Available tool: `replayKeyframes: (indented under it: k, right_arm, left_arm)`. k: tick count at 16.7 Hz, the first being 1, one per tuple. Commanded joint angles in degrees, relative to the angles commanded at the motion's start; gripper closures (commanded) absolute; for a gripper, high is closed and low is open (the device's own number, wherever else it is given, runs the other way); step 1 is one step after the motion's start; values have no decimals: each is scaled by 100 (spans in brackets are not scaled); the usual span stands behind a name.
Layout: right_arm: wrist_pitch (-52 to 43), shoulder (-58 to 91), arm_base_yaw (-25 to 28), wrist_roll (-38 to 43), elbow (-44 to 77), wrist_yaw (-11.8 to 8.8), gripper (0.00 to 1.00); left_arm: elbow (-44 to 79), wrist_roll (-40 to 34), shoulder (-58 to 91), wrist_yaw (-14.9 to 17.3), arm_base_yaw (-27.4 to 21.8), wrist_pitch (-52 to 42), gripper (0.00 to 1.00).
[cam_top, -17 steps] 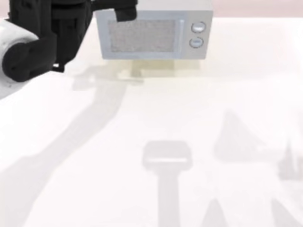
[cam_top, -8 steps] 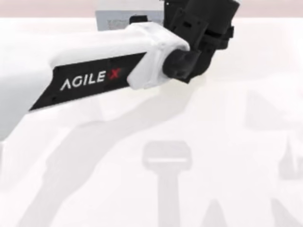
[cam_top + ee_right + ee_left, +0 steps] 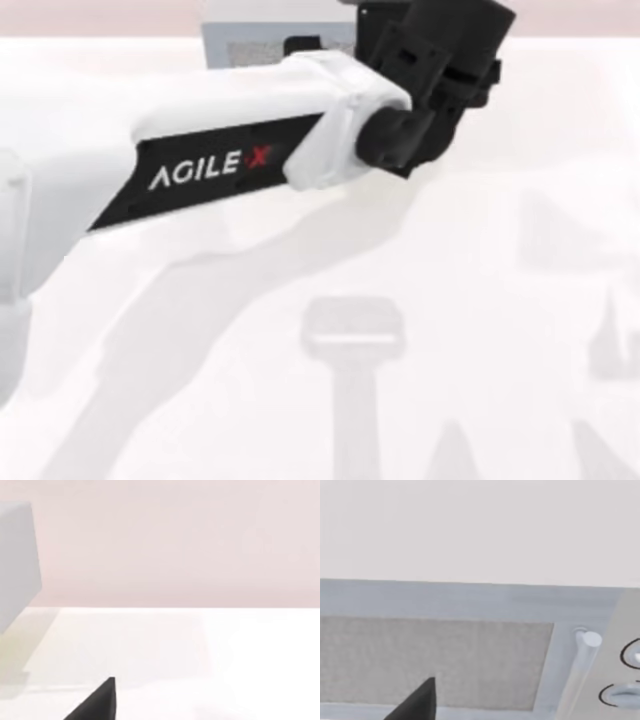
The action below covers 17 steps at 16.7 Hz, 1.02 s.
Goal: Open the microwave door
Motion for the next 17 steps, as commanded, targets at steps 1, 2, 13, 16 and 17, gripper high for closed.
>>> replayKeyframes:
  k: [1, 2, 13, 16, 17]
  right_arm:
    - [0, 0, 0, 0, 0, 0, 0]
    - [0, 0, 0, 0, 0, 0, 0]
    - [0, 0, 0, 0, 0, 0, 0]
    - [0, 0, 0, 0, 0, 0, 0]
    - [0, 0, 0, 0, 0, 0, 0]
  left_arm:
    - [127, 43, 128, 45, 48, 35, 0]
    - [287, 96, 292, 102, 114, 76, 0]
    - [1168, 405, 1223, 485, 554, 319, 8]
    - [1168, 405, 1223, 485, 554, 319, 30]
    - [1168, 405, 1223, 485, 554, 319, 38]
